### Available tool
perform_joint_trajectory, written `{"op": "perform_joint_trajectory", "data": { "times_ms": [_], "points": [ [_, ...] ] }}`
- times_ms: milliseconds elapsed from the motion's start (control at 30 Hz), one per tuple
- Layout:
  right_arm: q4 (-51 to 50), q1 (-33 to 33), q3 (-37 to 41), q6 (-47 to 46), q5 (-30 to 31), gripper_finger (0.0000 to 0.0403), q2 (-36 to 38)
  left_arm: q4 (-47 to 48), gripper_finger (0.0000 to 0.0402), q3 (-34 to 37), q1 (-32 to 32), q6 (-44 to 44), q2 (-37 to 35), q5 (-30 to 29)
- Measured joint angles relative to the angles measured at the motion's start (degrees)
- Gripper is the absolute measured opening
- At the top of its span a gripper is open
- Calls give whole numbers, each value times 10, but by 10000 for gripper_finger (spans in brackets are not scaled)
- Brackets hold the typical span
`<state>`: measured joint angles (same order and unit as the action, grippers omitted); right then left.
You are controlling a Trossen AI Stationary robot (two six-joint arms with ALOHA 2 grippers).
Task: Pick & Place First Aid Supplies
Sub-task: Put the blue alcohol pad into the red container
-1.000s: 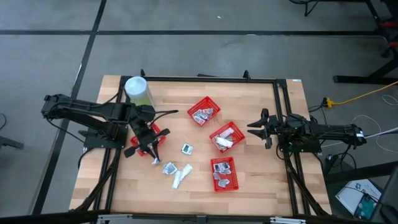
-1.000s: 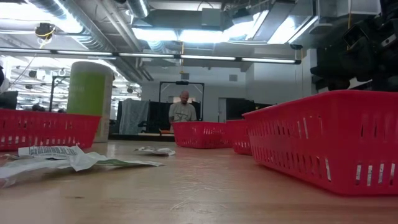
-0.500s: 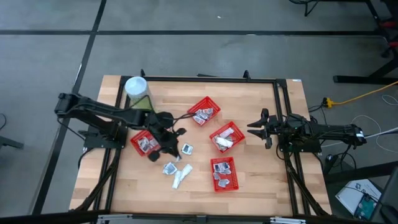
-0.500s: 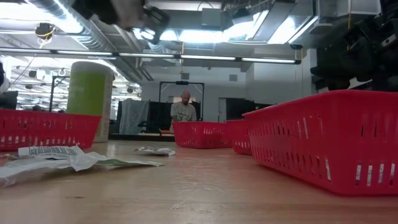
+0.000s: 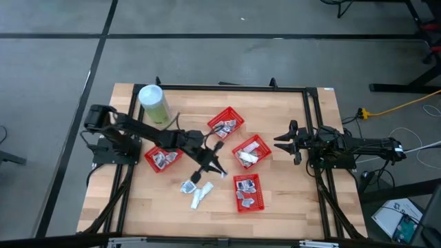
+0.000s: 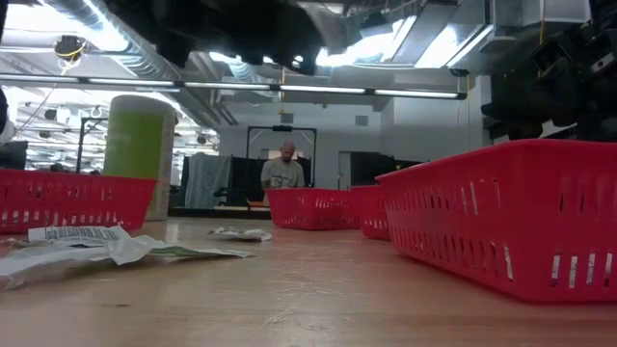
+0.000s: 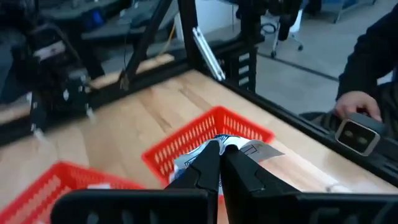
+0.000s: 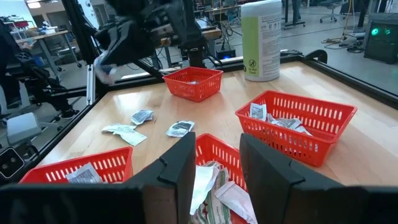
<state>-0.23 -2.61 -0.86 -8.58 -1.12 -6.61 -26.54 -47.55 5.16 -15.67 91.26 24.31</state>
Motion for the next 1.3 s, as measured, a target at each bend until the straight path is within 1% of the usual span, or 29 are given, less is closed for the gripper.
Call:
{"op": "perform_joint_trajectory", "data": {
  "times_ms": [67, 167, 400, 500, 567, 767, 967, 1100, 1200, 1300],
  "points": [
    [0, 0, 0, 0, 0, 126, 0, -30, 2, -10, 7, -3, 31, -13],
    [0, 0, 0, 0, 0, 126, 0, -26, 3, -49, 21, -22, 76, -56],
    [0, 0, 0, 0, 0, 126, 0, 90, 3, -174, 49, -85, 179, -152],
    [0, 0, 0, 0, 0, 126, 0, 120, 3, -213, 54, -91, 211, -197],
    [0, 0, 0, 0, 0, 126, 0, 122, 5, -232, 54, -91, 227, -214],
    [0, 0, 0, 0, 0, 126, 0, 127, 27, -251, 54, -91, 235, -221],
    [0, 0, 0, 0, 0, 126, 0, 131, 80, -251, 63, -93, 231, -190],
    [0, 0, 0, 0, 0, 126, 0, 141, 117, -251, 73, -116, 231, -193],
    [0, 0, 0, 0, 0, 126, 0, 150, 134, -251, 80, -121, 228, -204],
    [0, 0, 0, 0, 0, 126, 0, 147, 142, -251, 83, -121, 226, -205]
  ]
}}
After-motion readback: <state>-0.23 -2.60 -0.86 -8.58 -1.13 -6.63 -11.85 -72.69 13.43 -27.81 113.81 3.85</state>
